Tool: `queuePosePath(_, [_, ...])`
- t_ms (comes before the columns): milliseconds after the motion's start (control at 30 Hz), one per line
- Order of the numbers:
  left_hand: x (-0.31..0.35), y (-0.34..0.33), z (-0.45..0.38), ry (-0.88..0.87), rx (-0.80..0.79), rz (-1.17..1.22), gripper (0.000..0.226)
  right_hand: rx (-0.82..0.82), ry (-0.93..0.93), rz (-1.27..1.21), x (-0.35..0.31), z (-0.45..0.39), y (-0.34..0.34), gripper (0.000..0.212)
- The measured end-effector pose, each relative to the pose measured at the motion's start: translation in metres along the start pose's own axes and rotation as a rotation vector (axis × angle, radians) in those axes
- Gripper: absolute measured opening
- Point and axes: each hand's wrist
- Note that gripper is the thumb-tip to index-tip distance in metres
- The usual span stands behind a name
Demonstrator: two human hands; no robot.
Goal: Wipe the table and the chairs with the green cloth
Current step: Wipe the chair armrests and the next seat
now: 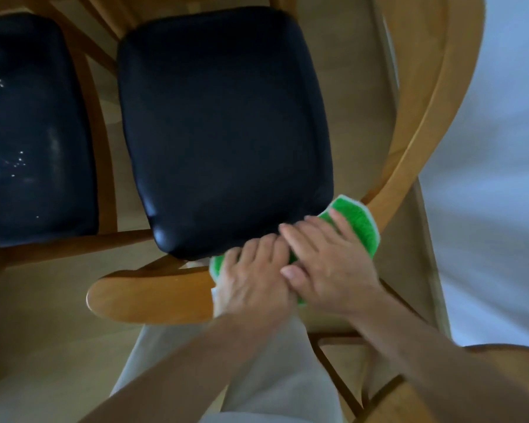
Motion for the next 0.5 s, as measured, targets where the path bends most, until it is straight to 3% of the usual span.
queuePosePath(133, [0.052, -0.006, -0.037, 0.113, 0.049, 0.079, 0.026, 0.051, 0.001, -0.016, 0.057, -0.014, 0.023, 0.044])
queuePosePath(200, [0.058, -0.007, -0.044, 0.149, 0.094, 0.123, 0.028, 0.098, -0.030, -0.045, 0.062, -0.020, 0.025, 0.040])
queuePosePath(500, [0.057, -0.004, -0.043, 0.155, 0.085, 0.124, 0.030, 0.145, -0.051, -0.035, 0.059, -0.021, 0.019, 0.039])
Point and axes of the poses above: each hand's wrist, its own z-axis away from the middle knuckle, its own y-axis out of the back of the hand, x = y × z, and after that the axes turned 3 degrees about -z, right-handed
